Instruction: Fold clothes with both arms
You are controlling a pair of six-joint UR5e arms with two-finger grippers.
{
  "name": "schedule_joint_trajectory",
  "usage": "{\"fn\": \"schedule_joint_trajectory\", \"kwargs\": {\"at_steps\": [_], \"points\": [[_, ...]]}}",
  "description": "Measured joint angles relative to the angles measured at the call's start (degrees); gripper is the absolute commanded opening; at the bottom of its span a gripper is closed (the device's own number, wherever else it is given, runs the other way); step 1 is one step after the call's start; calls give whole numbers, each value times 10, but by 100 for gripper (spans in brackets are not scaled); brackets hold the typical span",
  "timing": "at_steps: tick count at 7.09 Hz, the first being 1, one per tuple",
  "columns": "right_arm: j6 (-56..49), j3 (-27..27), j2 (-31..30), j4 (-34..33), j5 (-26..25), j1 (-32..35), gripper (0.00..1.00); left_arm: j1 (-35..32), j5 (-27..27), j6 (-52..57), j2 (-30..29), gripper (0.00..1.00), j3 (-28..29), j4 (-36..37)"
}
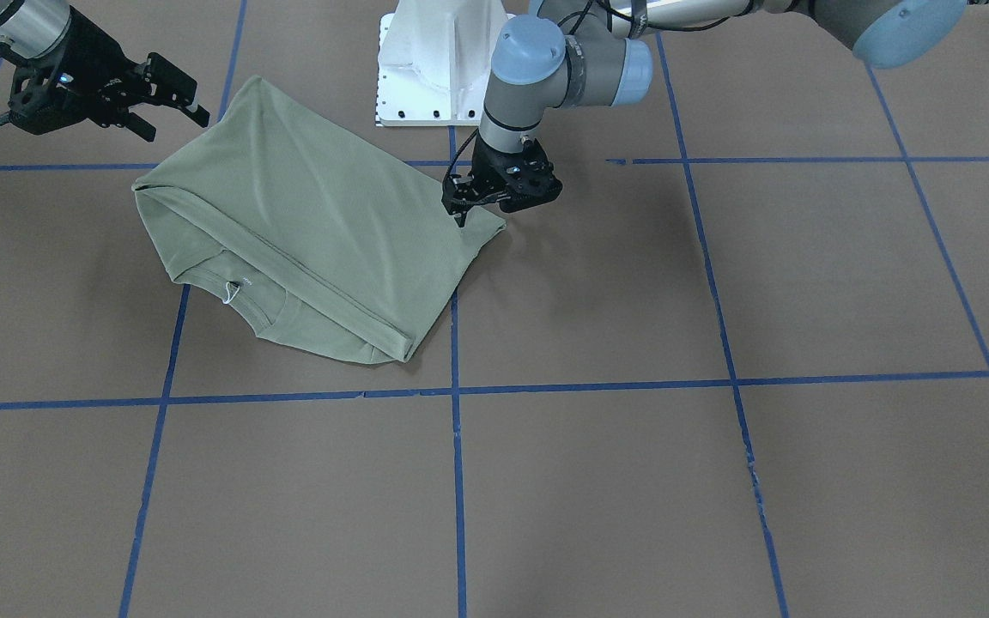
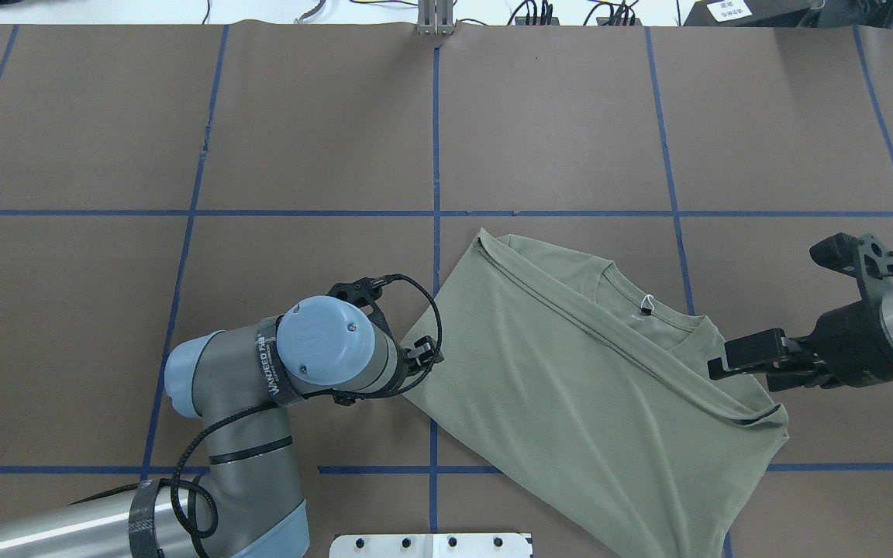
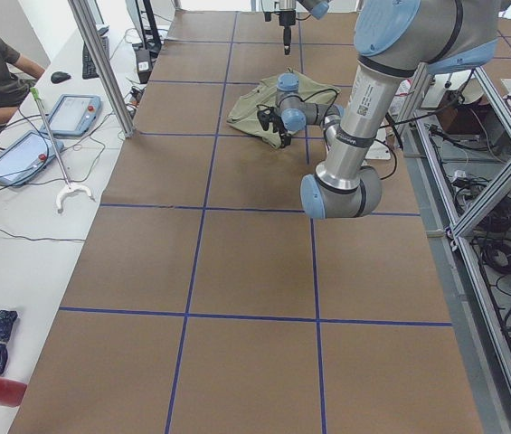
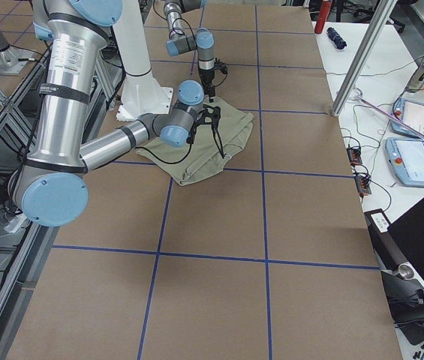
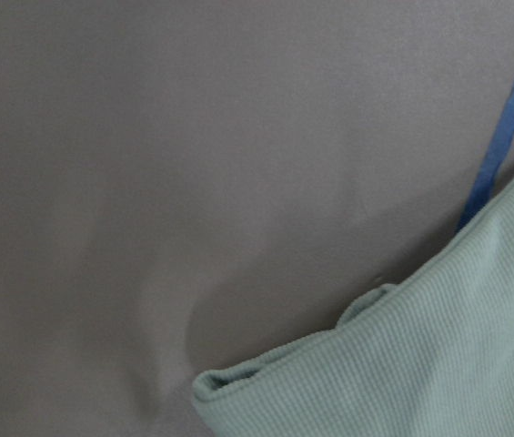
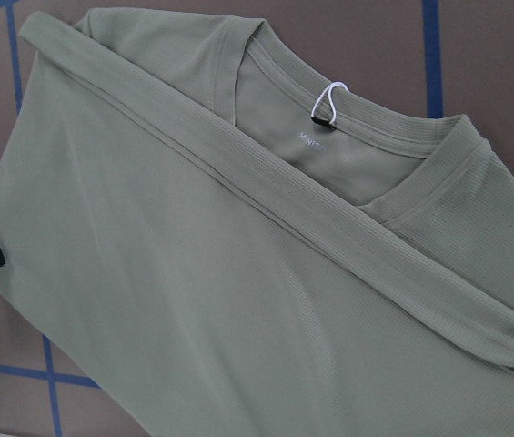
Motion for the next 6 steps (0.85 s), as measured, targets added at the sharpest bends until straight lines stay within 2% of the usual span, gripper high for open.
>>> {"fn": "schedule_joint_trajectory", "kwargs": {"at_steps": [1,2,3,5,6], "points": [[0,0,0,0,0,0,100,0,0,0,3,75,0,0],[0,0,0,0,0,0,100,0,0,0,4,61,0,0],[0,0,0,0,-1,0,100,0,0,0,5,40,0,-1],[0,-2,0,0,-1,0,100,0,-1,1,5,4,0,-1],[0,-3,0,0,-1,1,100,1,-1,1,4,0,-1,-1]]}}
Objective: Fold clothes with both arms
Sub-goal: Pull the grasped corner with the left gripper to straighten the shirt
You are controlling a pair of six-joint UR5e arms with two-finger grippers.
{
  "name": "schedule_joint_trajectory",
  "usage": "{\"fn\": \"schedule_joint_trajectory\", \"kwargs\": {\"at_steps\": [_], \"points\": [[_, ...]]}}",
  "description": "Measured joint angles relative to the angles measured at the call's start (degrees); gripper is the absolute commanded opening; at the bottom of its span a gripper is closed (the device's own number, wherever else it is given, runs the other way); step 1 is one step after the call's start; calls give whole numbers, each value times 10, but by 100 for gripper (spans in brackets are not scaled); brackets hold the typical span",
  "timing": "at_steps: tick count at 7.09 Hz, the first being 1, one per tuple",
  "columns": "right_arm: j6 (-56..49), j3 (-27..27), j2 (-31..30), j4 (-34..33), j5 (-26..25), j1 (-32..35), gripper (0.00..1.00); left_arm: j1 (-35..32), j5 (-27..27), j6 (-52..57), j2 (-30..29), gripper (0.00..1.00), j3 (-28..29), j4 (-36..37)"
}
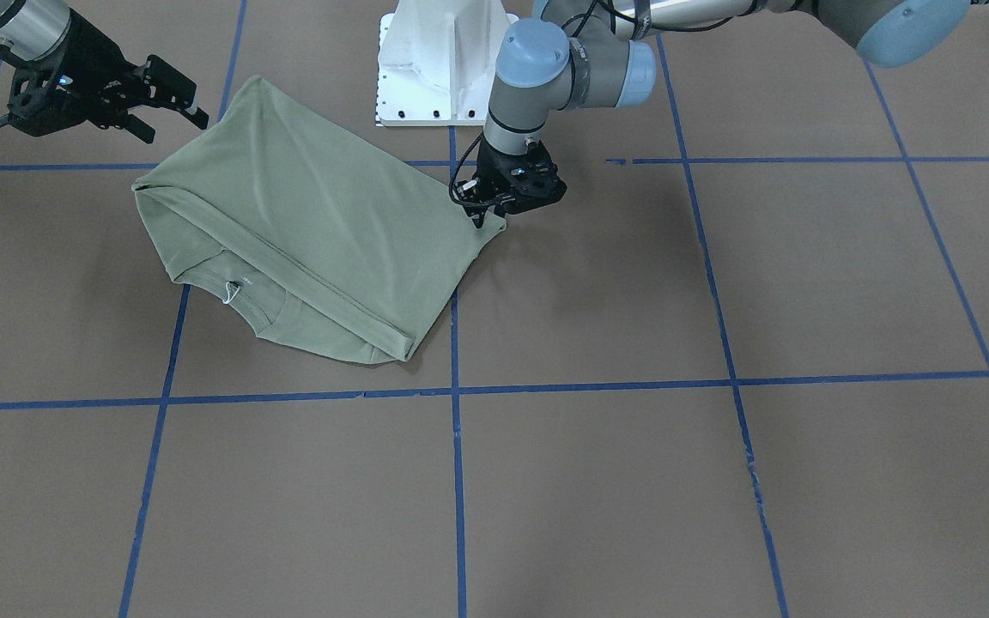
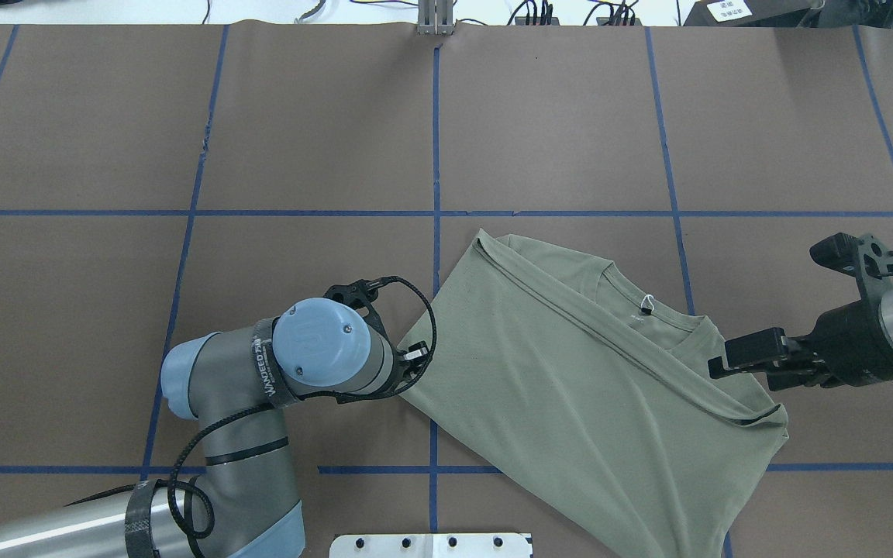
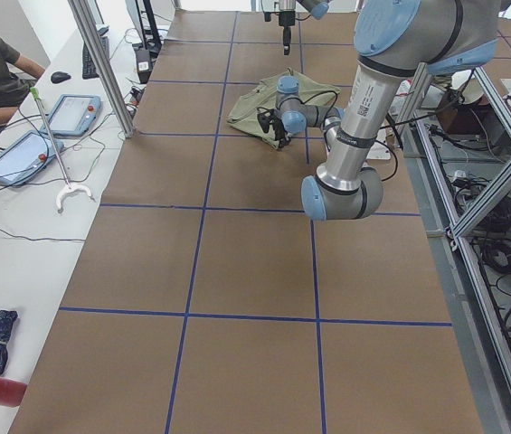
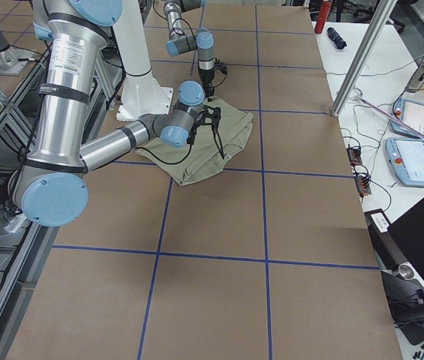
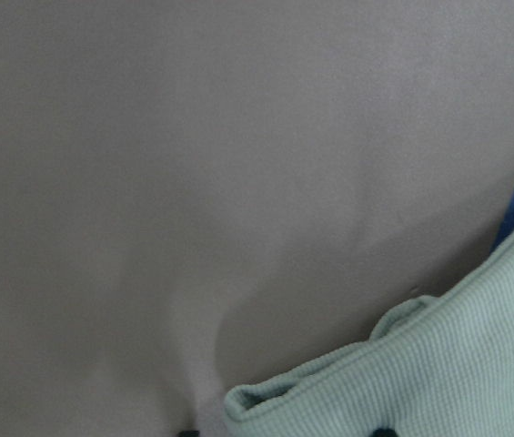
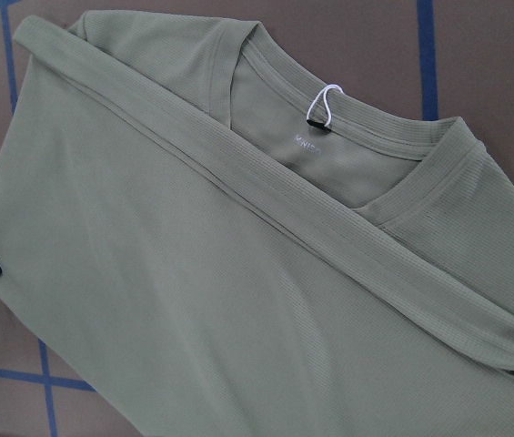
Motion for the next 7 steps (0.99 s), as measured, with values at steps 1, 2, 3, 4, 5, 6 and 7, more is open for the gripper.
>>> {"fn": "schedule_joint_trajectory", "kwargs": {"at_steps": [1,2,3,4,5,6,7], "points": [[0,-1,0,0,0,1,100,0,0,1,0,0,-1,0],[0,-2,0,0,-1,1,100,-1,0,3,0,0,-2,1],[0,-4,0,0,-1,2,100,-7,1,5,0,0,-4,2],[0,-5,3,0,-1,2,100,-22,1,7,1,0,-4,4],[0,-10,10,0,-1,3,100,-44,1,14,2,0,-1,6],[0,-16,15,0,-1,4,100,-66,2,31,3,0,3,7],[0,-21,19,0,-1,5,100,-90,2,57,3,0,13,7]]}}
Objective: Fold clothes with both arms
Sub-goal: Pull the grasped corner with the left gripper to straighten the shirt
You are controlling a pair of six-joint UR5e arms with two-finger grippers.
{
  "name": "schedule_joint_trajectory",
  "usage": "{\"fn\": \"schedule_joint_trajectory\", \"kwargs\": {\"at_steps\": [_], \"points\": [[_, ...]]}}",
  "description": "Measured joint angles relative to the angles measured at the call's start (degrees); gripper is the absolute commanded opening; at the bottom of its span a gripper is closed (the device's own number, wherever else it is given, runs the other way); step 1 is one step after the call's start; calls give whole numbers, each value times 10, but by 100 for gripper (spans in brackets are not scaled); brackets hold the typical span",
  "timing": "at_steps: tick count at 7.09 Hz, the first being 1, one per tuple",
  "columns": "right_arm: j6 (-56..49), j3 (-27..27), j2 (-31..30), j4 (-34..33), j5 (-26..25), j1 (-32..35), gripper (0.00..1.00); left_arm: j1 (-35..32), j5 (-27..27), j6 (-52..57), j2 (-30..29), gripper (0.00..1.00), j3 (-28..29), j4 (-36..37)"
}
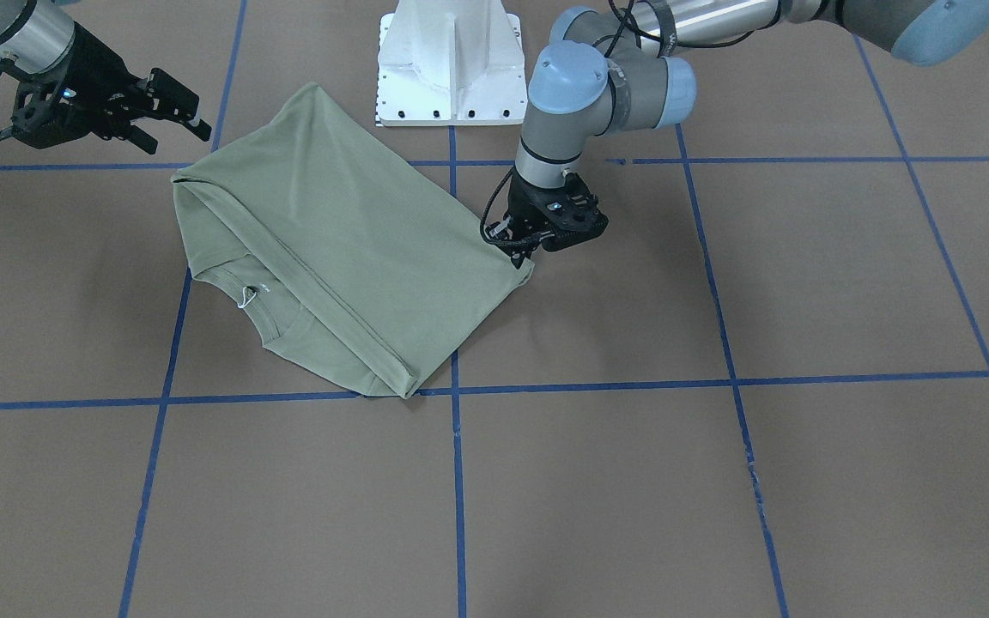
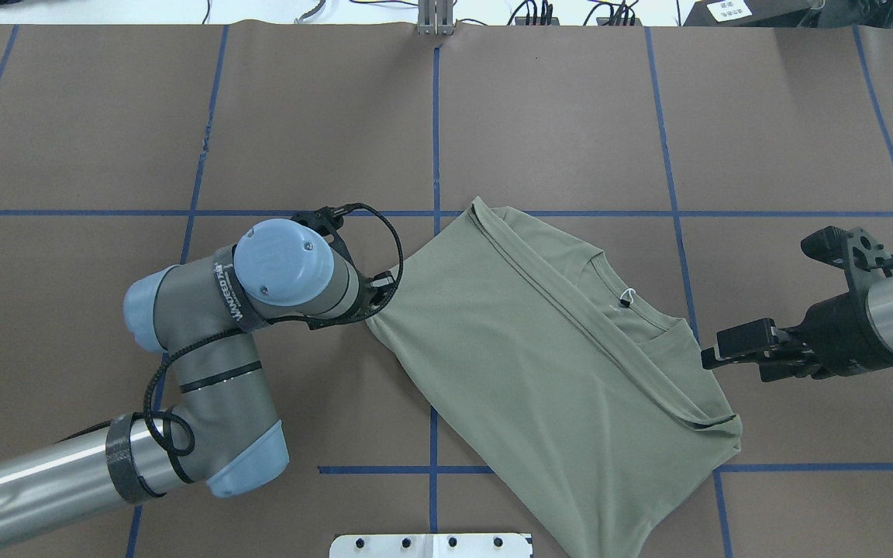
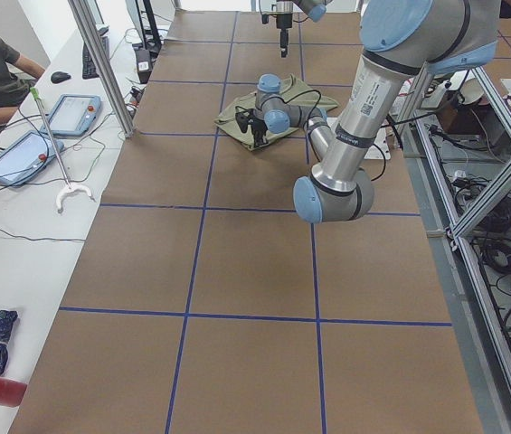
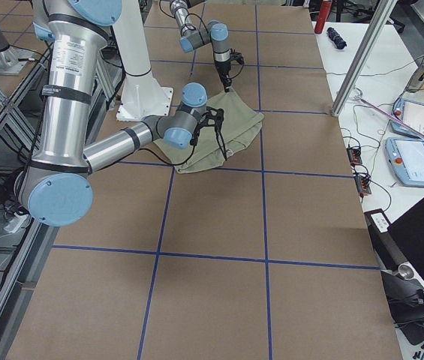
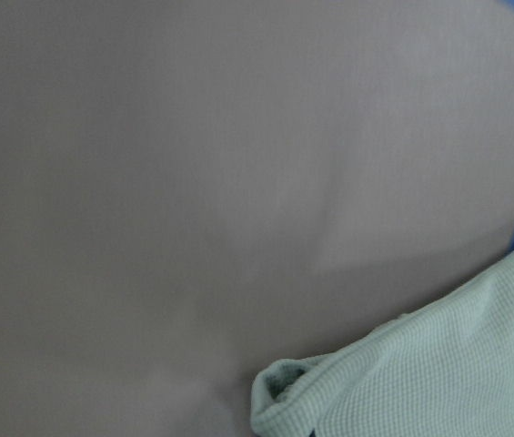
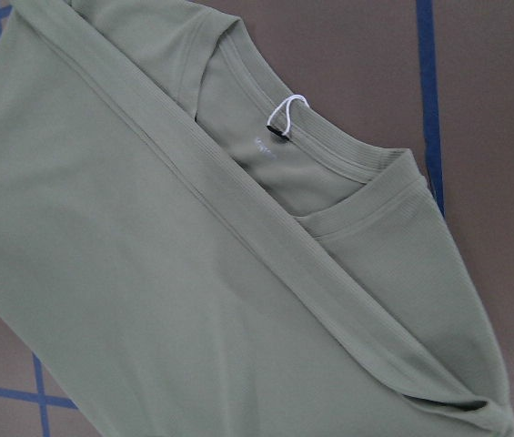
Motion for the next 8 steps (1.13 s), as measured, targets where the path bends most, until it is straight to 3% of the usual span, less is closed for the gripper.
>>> {"fn": "schedule_joint_trajectory", "kwargs": {"at_steps": [3,5,6,8], "points": [[5,-6,16,-1,0,3,100,-71,0,90,-2,0,54,-15],[6,-8,18,-1,0,3,100,-112,4,142,-14,0,103,-66],[6,-9,18,-1,0,3,100,-128,14,163,-40,0,145,-93],[6,-11,18,-1,0,3,100,-148,30,182,-131,0,309,-211]]}}
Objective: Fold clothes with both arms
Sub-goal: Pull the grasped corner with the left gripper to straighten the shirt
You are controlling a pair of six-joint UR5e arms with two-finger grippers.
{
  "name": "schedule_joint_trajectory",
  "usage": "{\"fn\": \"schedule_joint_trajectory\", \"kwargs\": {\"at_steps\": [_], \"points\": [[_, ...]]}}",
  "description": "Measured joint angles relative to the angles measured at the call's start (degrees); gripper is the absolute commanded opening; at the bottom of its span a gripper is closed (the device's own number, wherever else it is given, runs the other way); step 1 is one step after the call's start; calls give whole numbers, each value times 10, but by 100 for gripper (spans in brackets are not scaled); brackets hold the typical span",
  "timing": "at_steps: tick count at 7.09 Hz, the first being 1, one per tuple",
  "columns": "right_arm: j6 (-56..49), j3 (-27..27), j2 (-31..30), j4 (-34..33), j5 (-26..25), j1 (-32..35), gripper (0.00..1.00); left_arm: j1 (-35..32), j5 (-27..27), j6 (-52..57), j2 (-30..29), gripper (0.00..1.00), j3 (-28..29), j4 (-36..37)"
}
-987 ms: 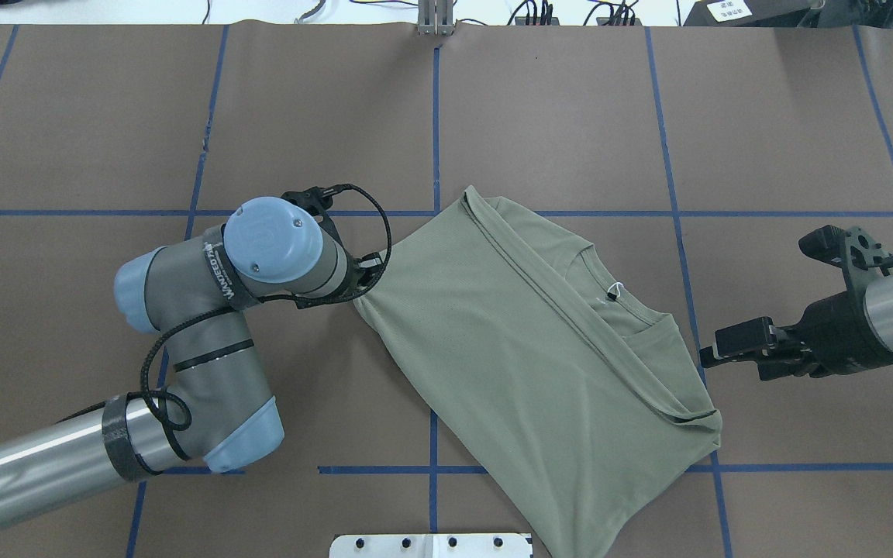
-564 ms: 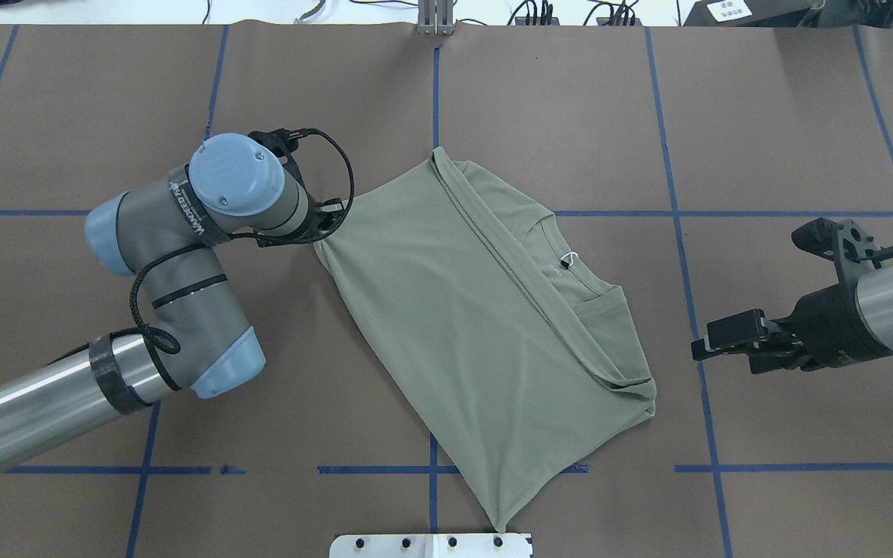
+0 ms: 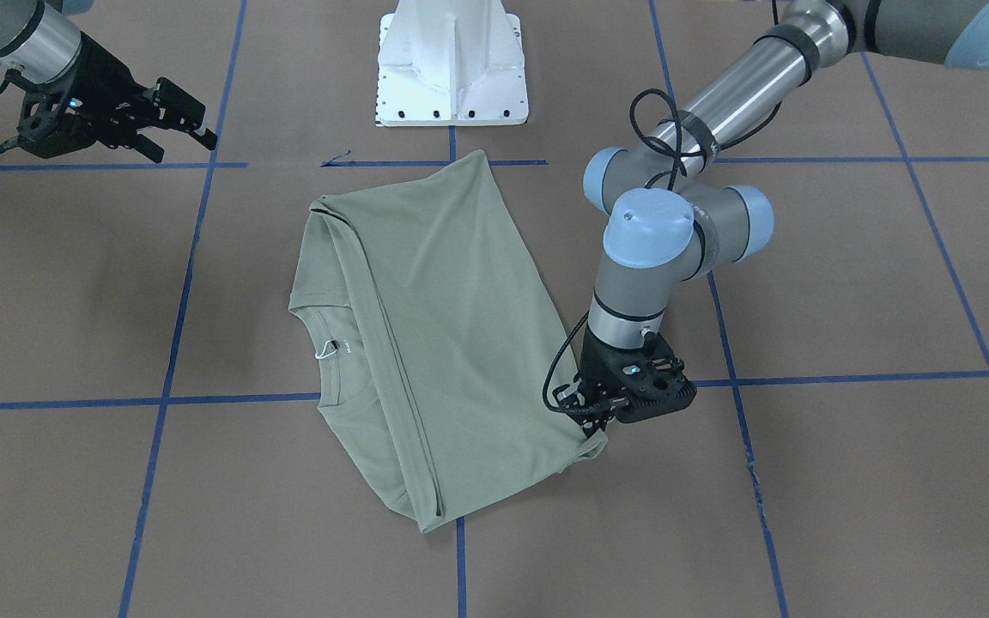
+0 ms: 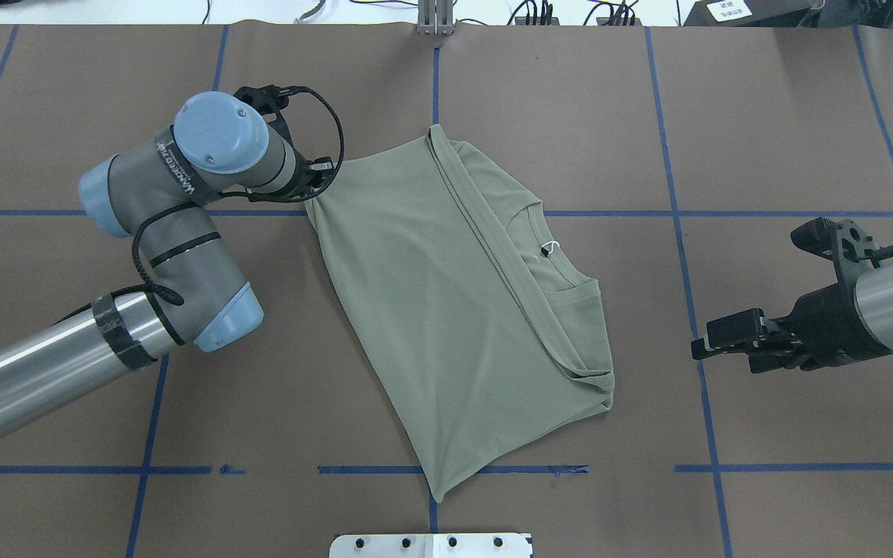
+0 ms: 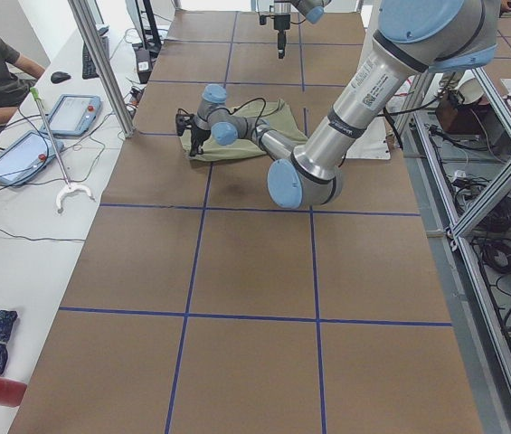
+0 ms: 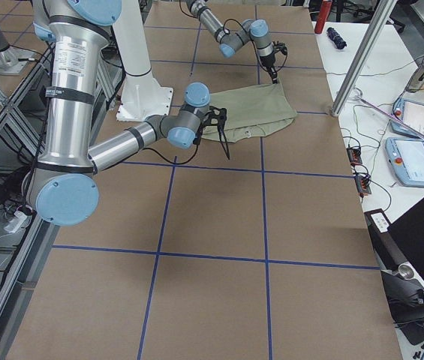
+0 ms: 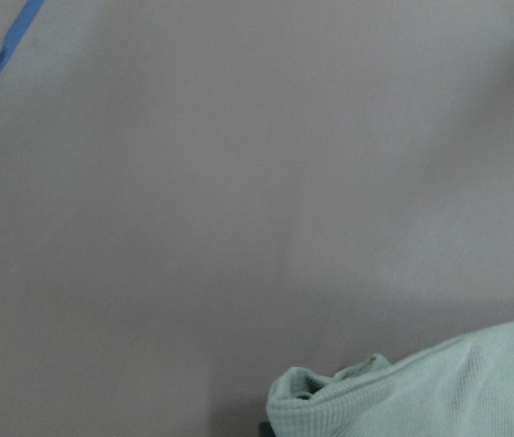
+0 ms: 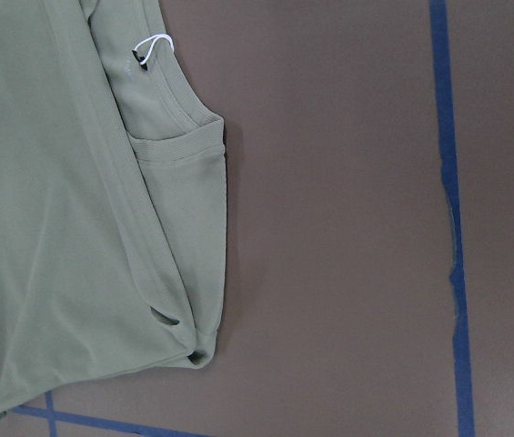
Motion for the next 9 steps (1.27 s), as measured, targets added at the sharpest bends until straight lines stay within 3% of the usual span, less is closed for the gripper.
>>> {"fn": "schedule_joint_trajectory", "kwargs": {"at_steps": [2,3,4,7,8,9], "points": [[0,0,0,0,0,0,100,-14,26,19,-77,0,149,-117],[0,0,0,0,0,0,100,-15,40,23,-110,26,206,-159],[0,0,0,0,0,0,100,-15,52,25,-133,99,244,-182],[0,-2,3,0,-2,-1,100,-22,59,77,-139,100,266,-193],[-1,-4,8,-2,-7,-2,100,-31,44,84,-131,100,255,-189],[-3,-9,17,-5,-17,-3,100,-39,11,86,-103,100,208,-170]]}}
